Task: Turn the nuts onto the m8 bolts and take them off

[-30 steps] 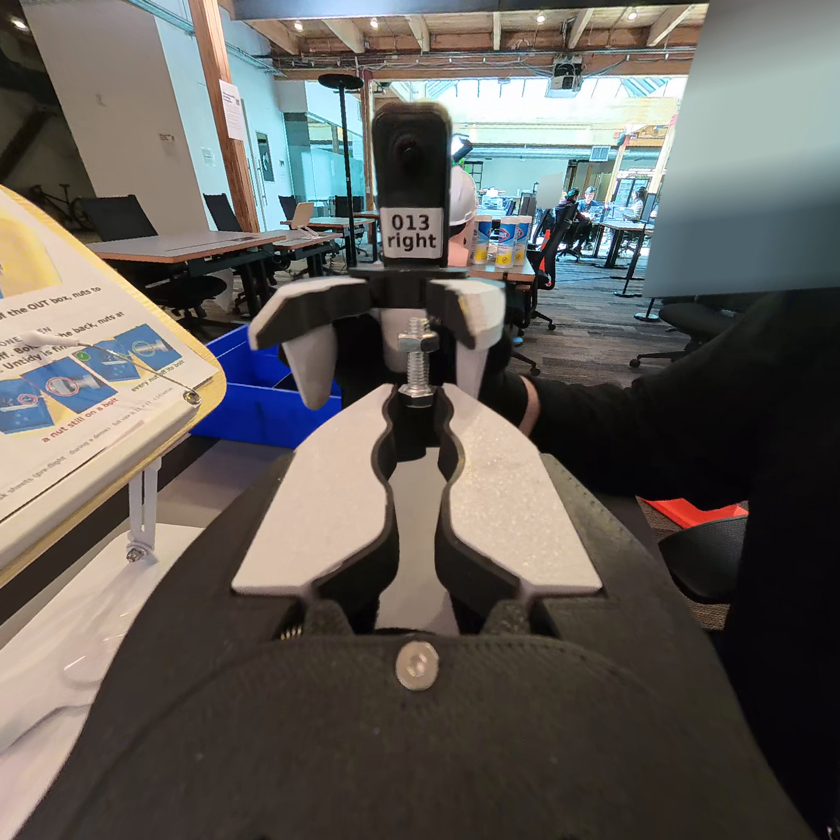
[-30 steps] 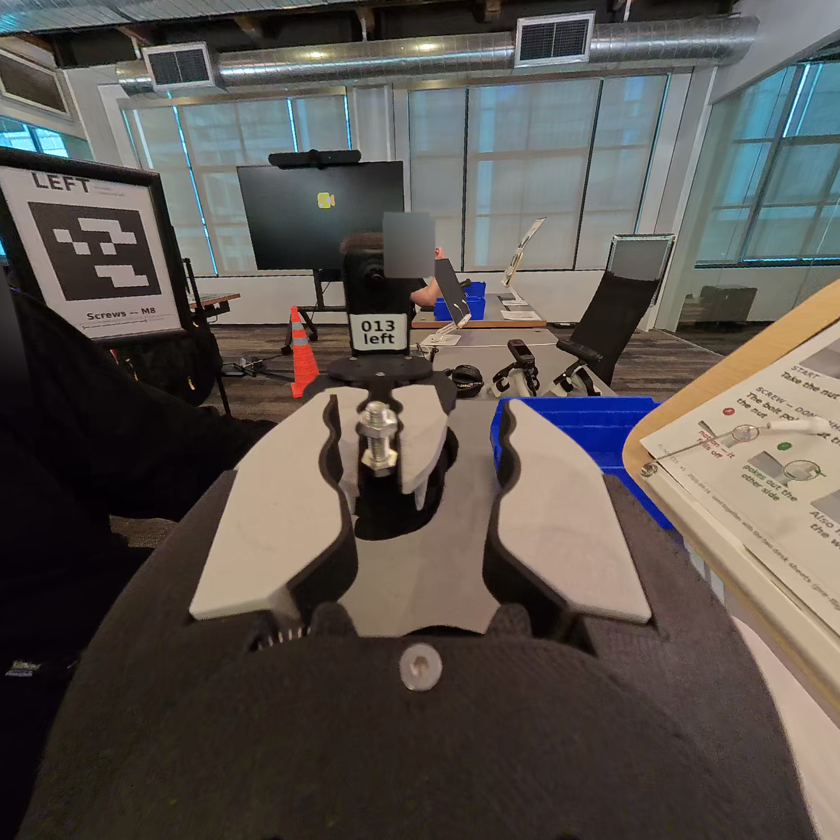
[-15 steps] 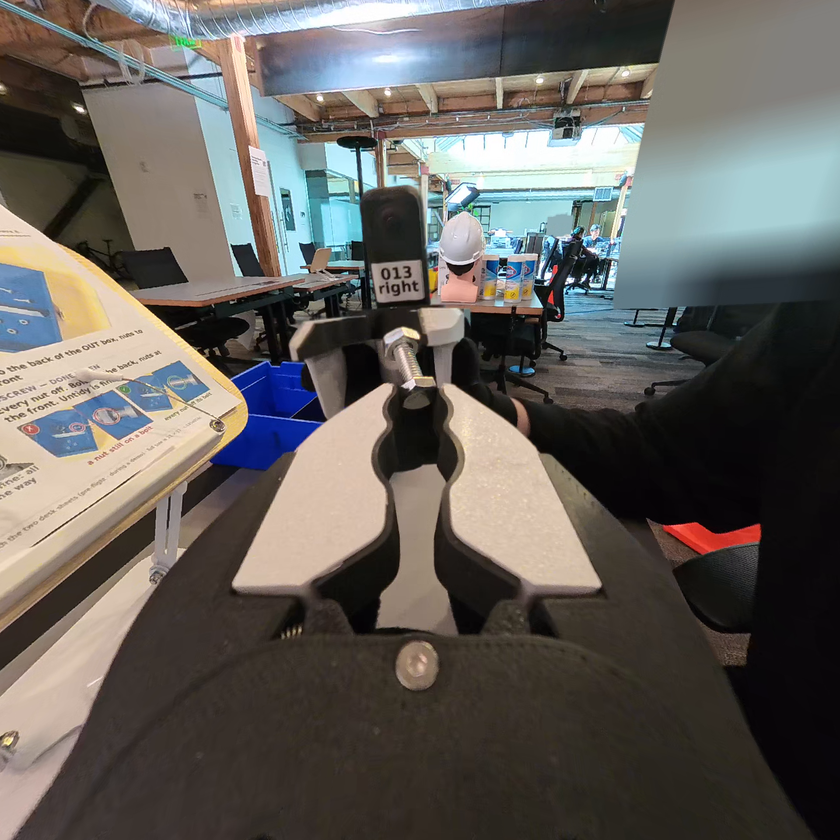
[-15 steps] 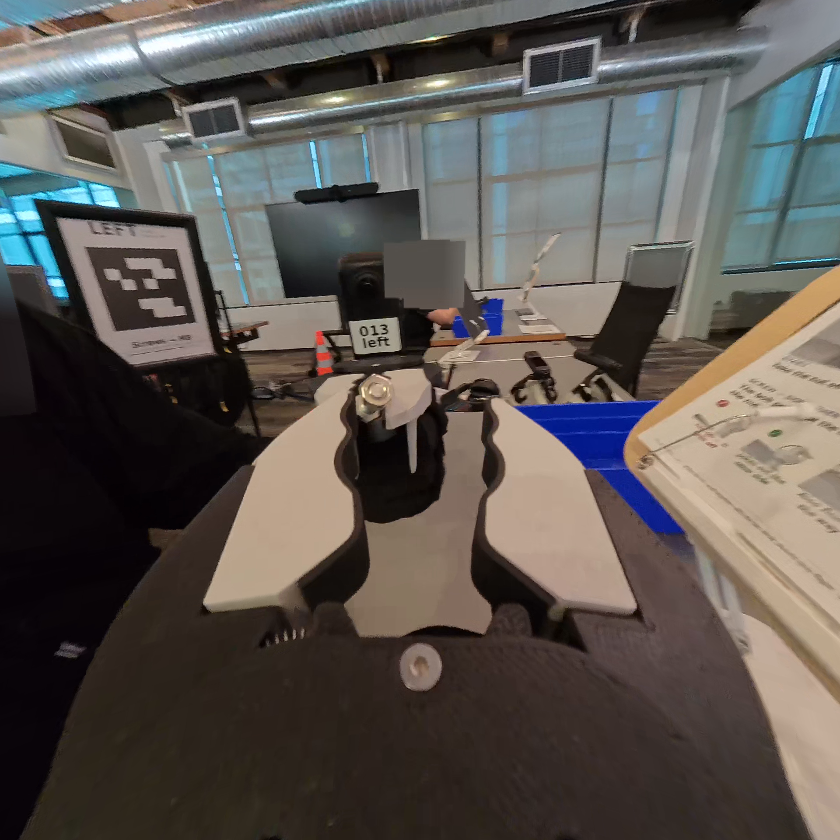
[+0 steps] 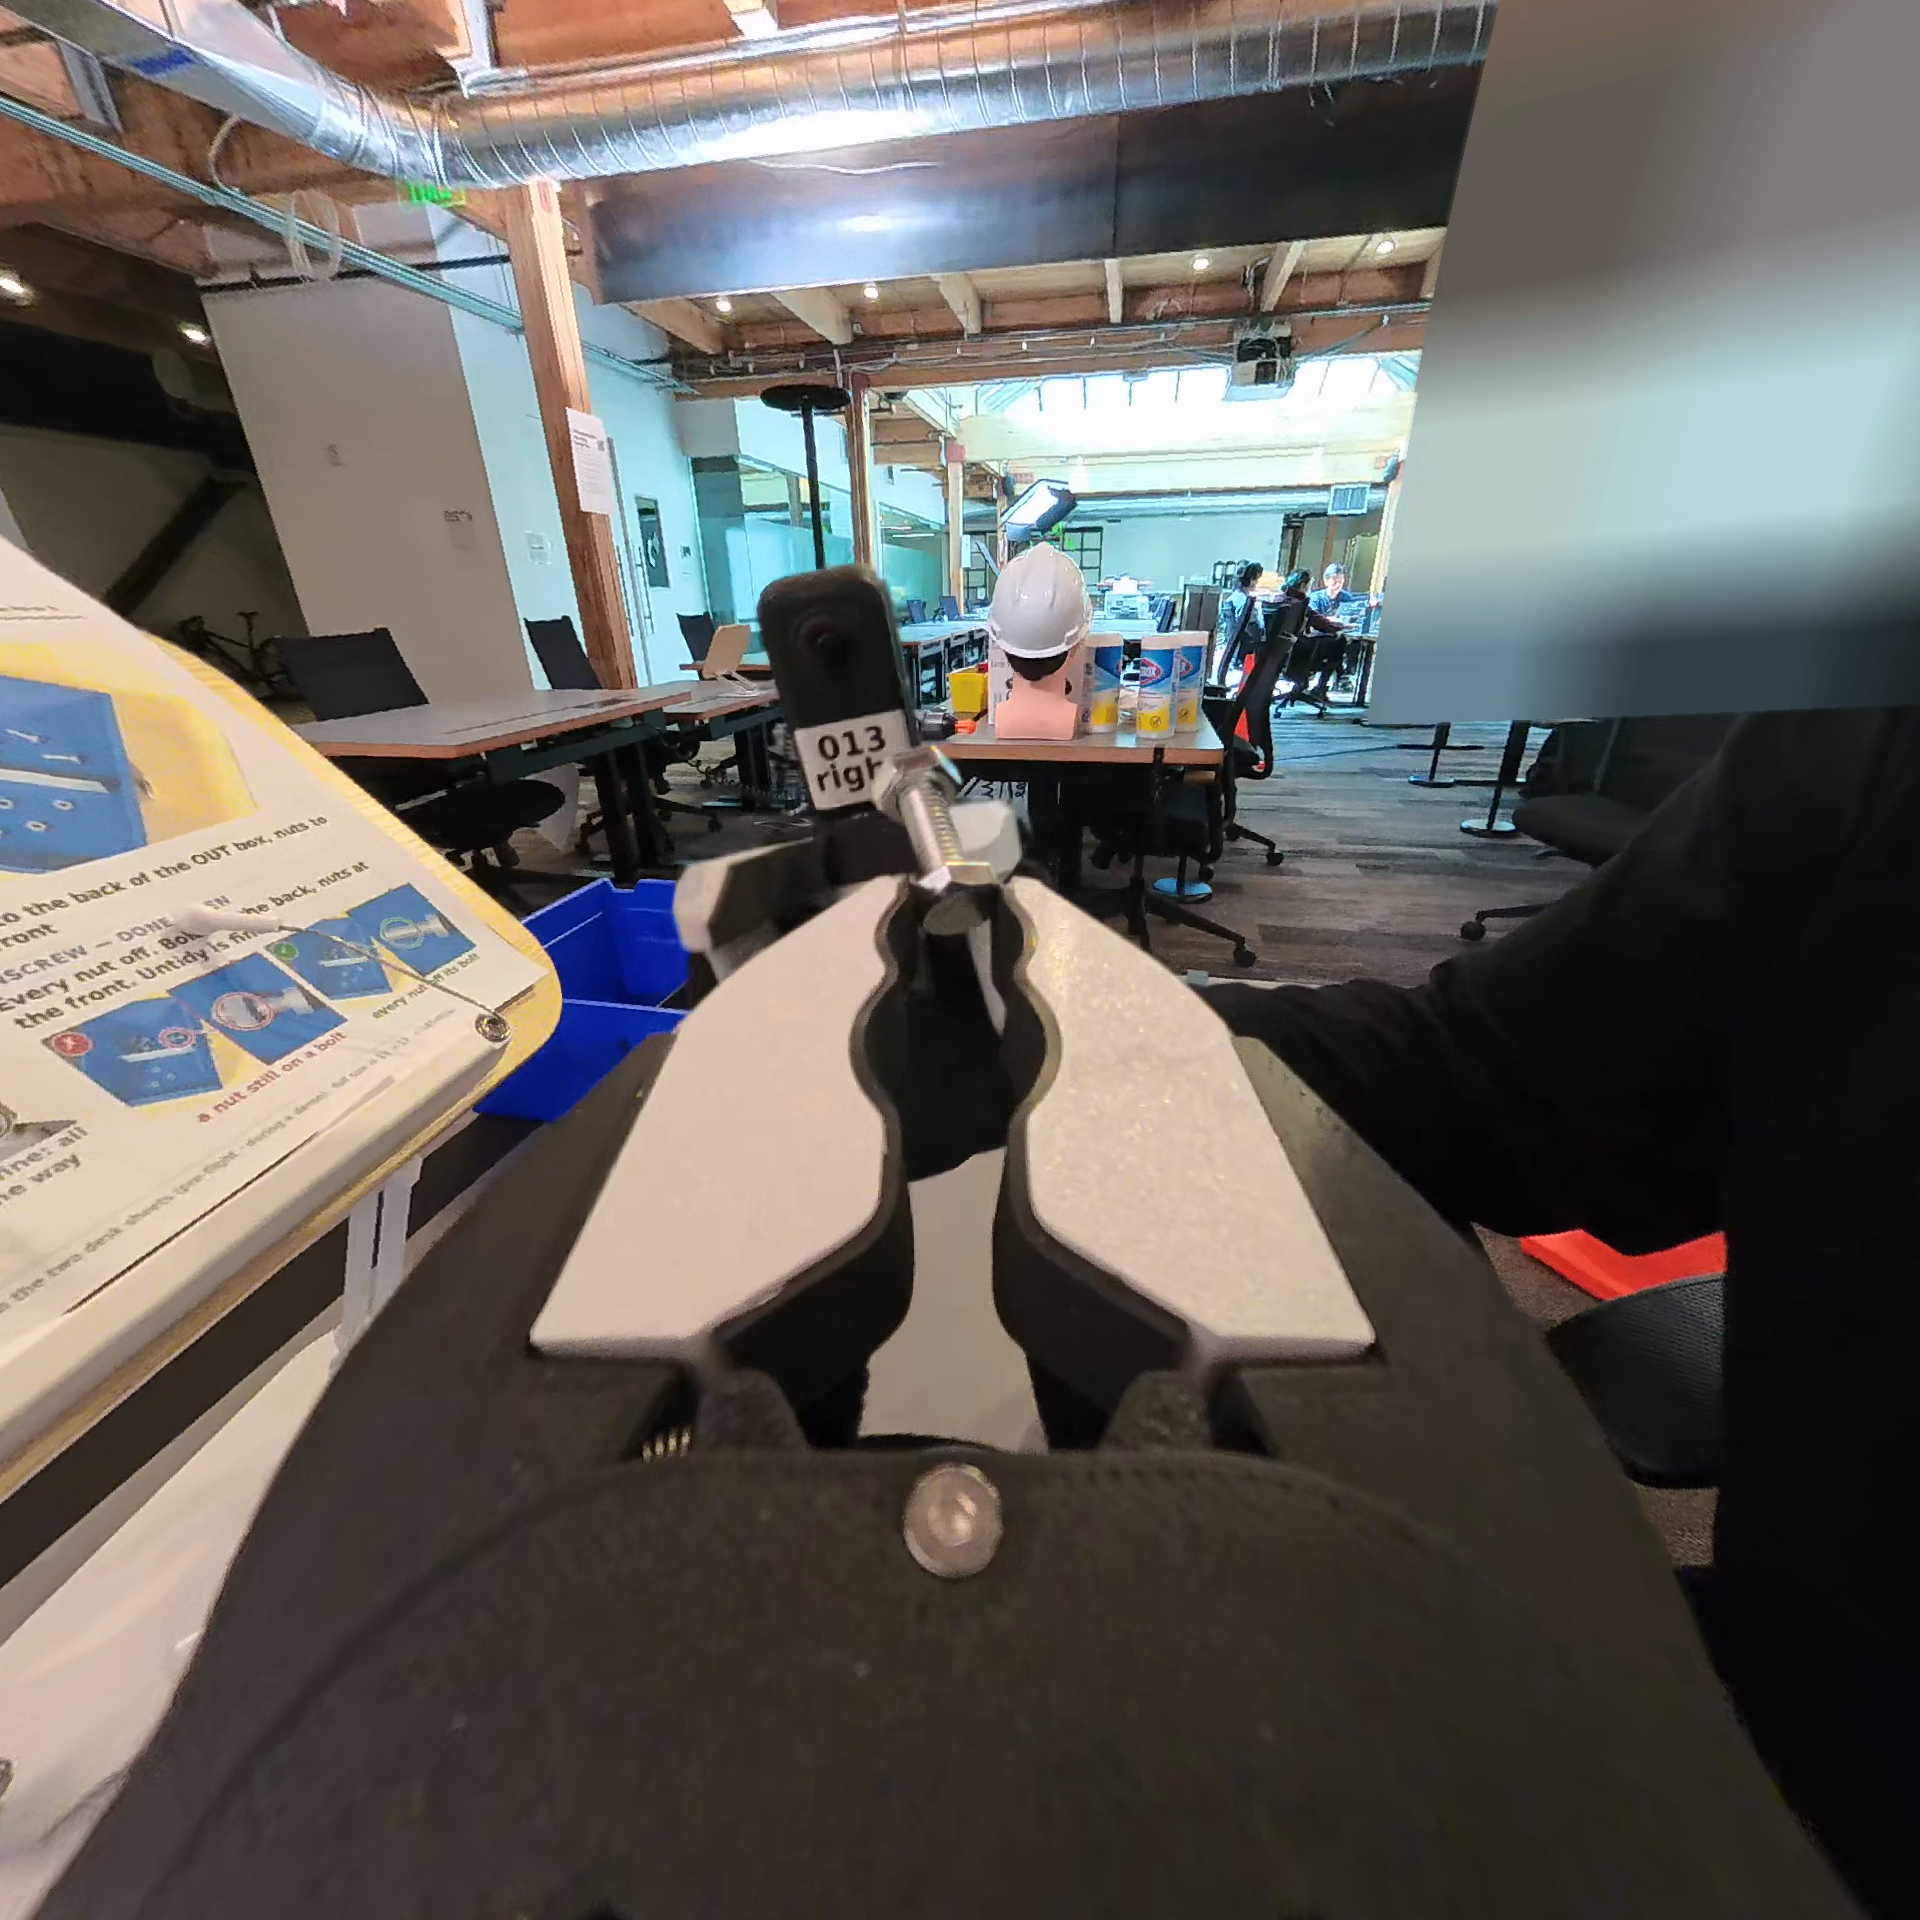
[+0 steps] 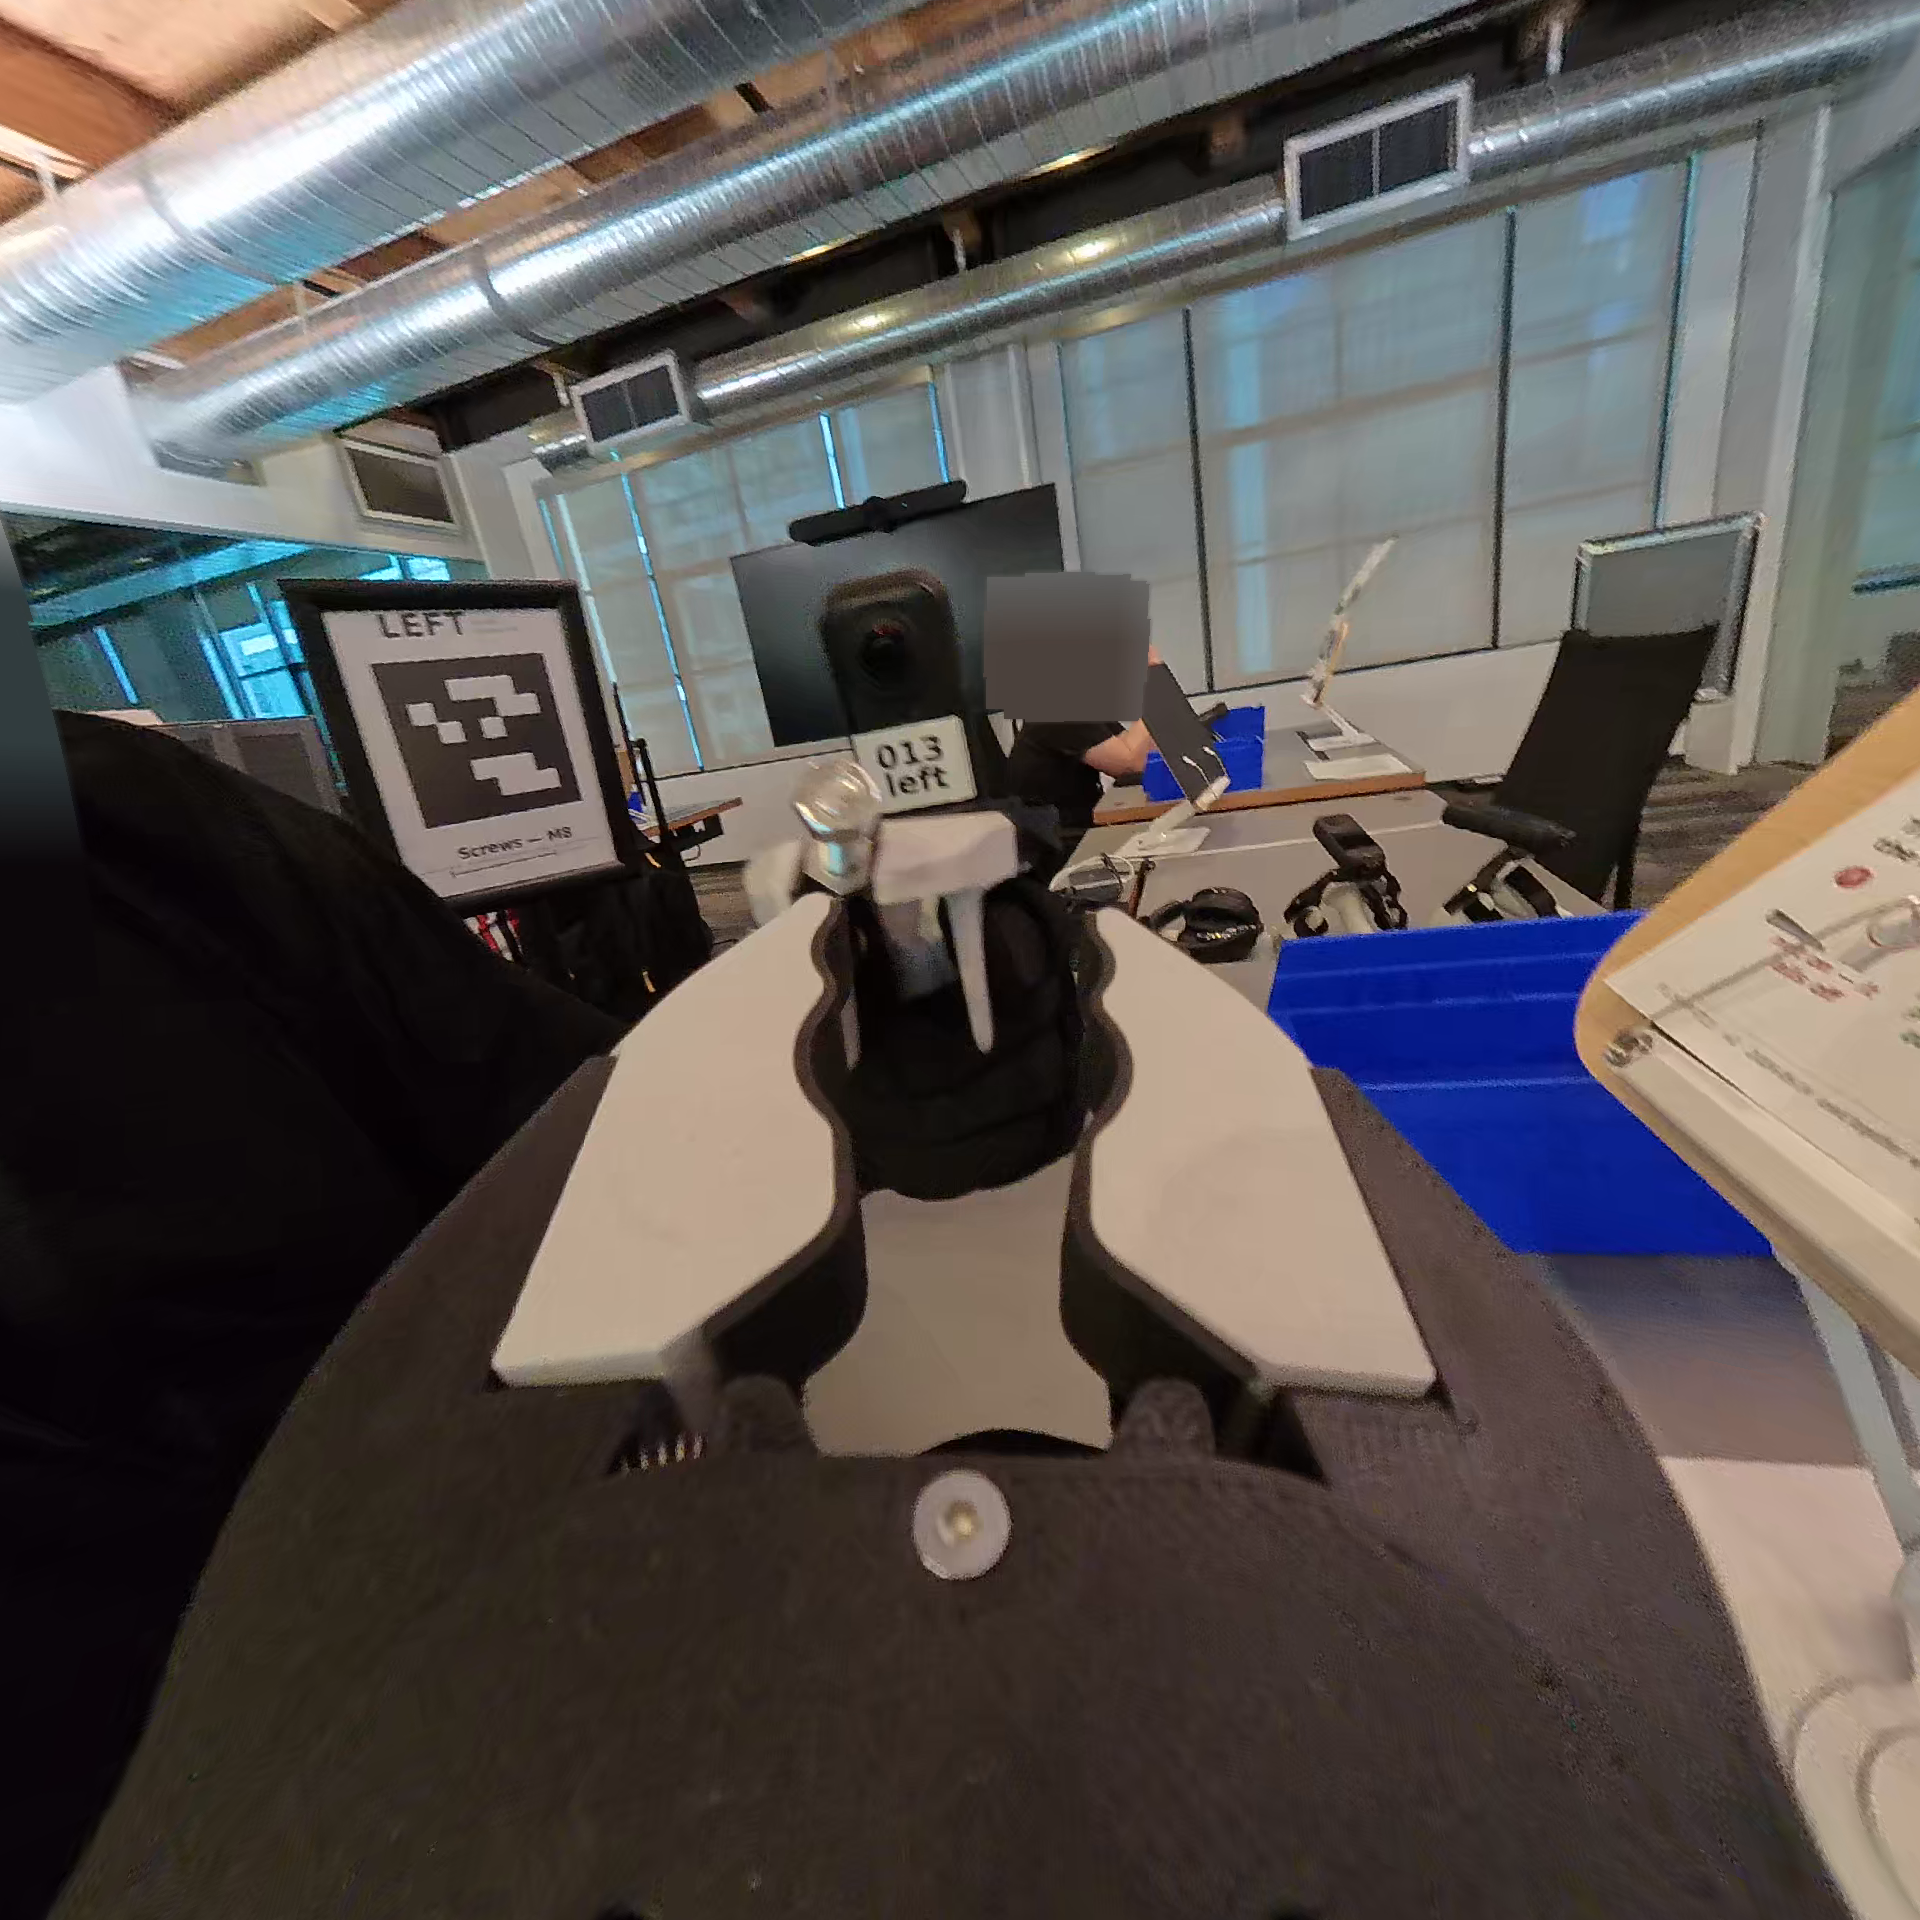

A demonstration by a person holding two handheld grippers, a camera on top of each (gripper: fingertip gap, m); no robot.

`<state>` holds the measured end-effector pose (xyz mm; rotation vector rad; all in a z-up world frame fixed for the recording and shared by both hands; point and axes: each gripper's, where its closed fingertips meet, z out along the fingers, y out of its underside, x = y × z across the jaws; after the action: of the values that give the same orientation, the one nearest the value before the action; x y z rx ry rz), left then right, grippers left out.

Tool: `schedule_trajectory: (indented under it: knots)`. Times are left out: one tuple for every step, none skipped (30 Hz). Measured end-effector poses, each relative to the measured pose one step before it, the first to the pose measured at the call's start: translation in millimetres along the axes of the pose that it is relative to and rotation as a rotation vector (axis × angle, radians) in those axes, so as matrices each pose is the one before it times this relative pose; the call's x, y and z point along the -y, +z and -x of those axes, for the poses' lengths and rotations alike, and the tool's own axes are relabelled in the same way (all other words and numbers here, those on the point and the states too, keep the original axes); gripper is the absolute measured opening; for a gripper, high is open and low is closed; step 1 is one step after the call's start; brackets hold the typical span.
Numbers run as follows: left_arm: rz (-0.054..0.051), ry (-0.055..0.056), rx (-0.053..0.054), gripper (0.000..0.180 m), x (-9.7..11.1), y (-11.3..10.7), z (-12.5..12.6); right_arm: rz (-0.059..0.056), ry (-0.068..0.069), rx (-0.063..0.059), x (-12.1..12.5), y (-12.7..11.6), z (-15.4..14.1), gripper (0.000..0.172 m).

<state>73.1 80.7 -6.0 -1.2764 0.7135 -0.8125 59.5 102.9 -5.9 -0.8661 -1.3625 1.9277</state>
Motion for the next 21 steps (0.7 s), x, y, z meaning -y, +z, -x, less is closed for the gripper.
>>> schedule_trajectory:
  knots:
    - [0.0018,-0.0047,0.0023,0.014,-1.58,-0.08,1.09,0.0014,-0.0059,0.0042,2.29,1.39,3.0,0.043]
    - [0.0076,0.0033,0.0053,0.014,-2.42,0.23,0.99,0.0034,-0.0041,0.0075,1.94,1.93,3.78,0.044]
    - [0.0075,0.005,0.0057,0.014,-2.25,0.62,0.57,0.0012,-0.0044,0.0144,1.81,2.11,4.74,0.043]
    - [0.0075,0.0066,0.0045,0.014,-1.98,1.0,-0.06,0.002,-0.0077,0.0096,1.08,2.15,3.83,0.041]
    - [0.0061,0.0032,-0.0035,0.014,-1.71,1.26,-0.96,0.0016,-0.0069,-0.0038,0.78,1.74,1.31,0.038]
    - [0.0024,-0.0019,-0.008,0.014,-0.9,1.34,-1.52,-0.0021,0.0031,-0.0033,0.81,0.96,0.39,0.032]
    - [0.0024,-0.0003,0.0019,0.014,-0.87,1.19,0.01,-0.0096,0.0027,0.0157,1.5,-0.05,2.58,0.019]
    - [-0.0027,0.0005,-0.0013,0.014,0.1,0.64,-0.33,-0.0081,-0.0037,0.0073,1.0,-0.07,1.67,0.016]
    - [-0.0013,-0.0021,-0.0039,0.014,0.13,0.34,-0.46,0.0015,-0.0051,-0.0014,0.15,-0.24,0.33,0.016]
    - [0.0032,-0.0004,-0.0049,0.014,-0.4,0.36,-0.32,0.0053,-0.0046,-0.0013,-0.17,-0.03,0.45,0.016]
    - [0.004,-0.0074,-0.0057,0.014,-0.54,0.4,0.19,0.0087,-0.0067,-0.0073,-0.08,-0.02,-0.12,0.016]
    - [0.0052,-0.0068,-0.0051,0.014,-0.97,0.13,0.63,0.0152,-0.007,-0.0102,-0.43,-0.04,-0.35,0.016]
    - [0.0125,0.0013,0.0004,0.014,-2.08,0.33,0.88,0.0237,-0.012,-0.0134,-1.2,0.05,-0.71,0.016]
    - [0.0117,0.0018,0.0072,0.014,-1.69,-0.12,1.3,0.0283,-0.0152,-0.0185,-1.7,-0.13,-1.27,0.016]
    - [0.0219,0.0008,0.0083,0.015,-2.55,-0.19,1.45,0.0384,-0.0122,-0.0235,-2.73,-0.19,-1.97,0.016]
    - [0.036,0.0089,0.009,0.016,-4.19,-0.09,1.5,0.0501,-0.0174,-0.0245,-3.69,-0.16,-1.66,0.016]
    - [0.0424,0.0114,0.0164,0.021,-4.82,0.11,2.26,0.0497,-0.0211,-0.0187,-3.32,-0.43,-0.59,0.015]
    - [0.0394,0.0076,0.0054,0.025,-4.2,0.31,0.52,0.036,-0.011,-0.0132,-1.59,-0.89,-0.1,0.015]
    - [0.0415,0.0059,0.0003,0.028,-4.5,0.99,-0.26,0.0403,-0.0088,-0.0132,-2.55,-0.76,-0.33,0.015]
    - [0.04,0.0075,0.0065,0.031,-4.19,1.36,0.21,0.043,-0.02,-0.0206,-3.36,-0.49,-0.85,0.015]
    - [0.0305,0.0063,0.006,0.031,-3.0,1.36,0.26,0.0362,-0.0162,-0.0089,-2.93,-0.02,0.58,0.015]
